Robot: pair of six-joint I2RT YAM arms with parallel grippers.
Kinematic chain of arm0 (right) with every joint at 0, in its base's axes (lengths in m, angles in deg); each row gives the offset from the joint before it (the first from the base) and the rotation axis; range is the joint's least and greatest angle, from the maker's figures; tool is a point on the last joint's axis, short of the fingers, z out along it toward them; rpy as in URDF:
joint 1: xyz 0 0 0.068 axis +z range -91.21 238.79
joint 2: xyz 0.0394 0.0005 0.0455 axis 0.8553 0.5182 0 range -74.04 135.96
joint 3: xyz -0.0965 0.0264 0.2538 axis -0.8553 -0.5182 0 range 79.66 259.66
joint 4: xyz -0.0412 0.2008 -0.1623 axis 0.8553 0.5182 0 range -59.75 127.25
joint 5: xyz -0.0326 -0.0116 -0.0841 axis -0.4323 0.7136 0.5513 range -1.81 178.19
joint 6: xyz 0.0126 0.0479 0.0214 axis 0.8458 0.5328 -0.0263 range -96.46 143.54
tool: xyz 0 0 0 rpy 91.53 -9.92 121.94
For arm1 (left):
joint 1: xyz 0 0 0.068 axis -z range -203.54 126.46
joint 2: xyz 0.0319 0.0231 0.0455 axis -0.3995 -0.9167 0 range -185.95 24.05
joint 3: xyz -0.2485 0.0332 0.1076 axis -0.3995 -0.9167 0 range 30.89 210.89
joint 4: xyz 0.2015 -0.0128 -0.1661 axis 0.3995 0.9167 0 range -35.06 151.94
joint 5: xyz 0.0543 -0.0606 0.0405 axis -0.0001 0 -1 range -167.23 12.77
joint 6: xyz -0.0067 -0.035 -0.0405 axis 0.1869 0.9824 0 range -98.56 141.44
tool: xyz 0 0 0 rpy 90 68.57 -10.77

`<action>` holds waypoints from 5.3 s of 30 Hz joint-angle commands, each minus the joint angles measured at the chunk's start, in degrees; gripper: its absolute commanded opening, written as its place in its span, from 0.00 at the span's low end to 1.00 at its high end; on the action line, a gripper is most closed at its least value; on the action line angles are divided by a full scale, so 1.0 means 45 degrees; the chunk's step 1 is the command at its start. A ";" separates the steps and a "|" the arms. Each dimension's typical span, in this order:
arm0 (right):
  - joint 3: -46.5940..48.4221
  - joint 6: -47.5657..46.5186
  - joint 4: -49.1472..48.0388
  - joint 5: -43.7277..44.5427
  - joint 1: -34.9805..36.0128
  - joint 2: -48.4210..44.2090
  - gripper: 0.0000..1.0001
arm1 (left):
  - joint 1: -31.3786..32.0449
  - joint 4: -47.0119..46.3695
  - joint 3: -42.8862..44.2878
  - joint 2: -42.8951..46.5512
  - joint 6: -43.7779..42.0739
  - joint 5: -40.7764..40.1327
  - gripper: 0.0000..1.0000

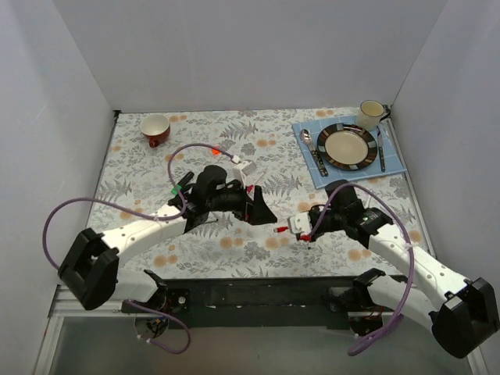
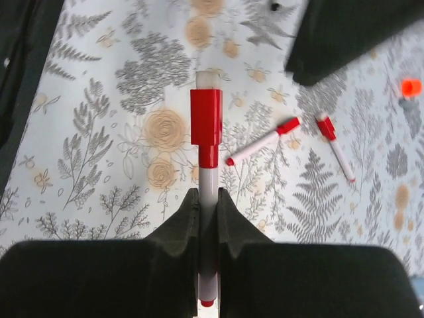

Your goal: Open the pen caps

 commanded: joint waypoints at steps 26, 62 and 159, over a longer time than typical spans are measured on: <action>-0.1136 1.7448 -0.9555 0.0988 -0.1802 0.0605 0.01 | 0.2107 -1.2203 -0.2617 -0.0515 0.4252 -0.9710 0.56; -0.1839 1.4987 -0.9439 0.2650 -0.1606 -0.0254 0.01 | -0.0367 -0.6598 0.1093 -0.0985 0.3665 -1.1625 0.00; 0.0091 1.2096 -0.5069 0.3116 -0.6118 0.1420 0.01 | -0.7306 0.0242 0.5729 -0.3002 0.0051 -0.6080 0.90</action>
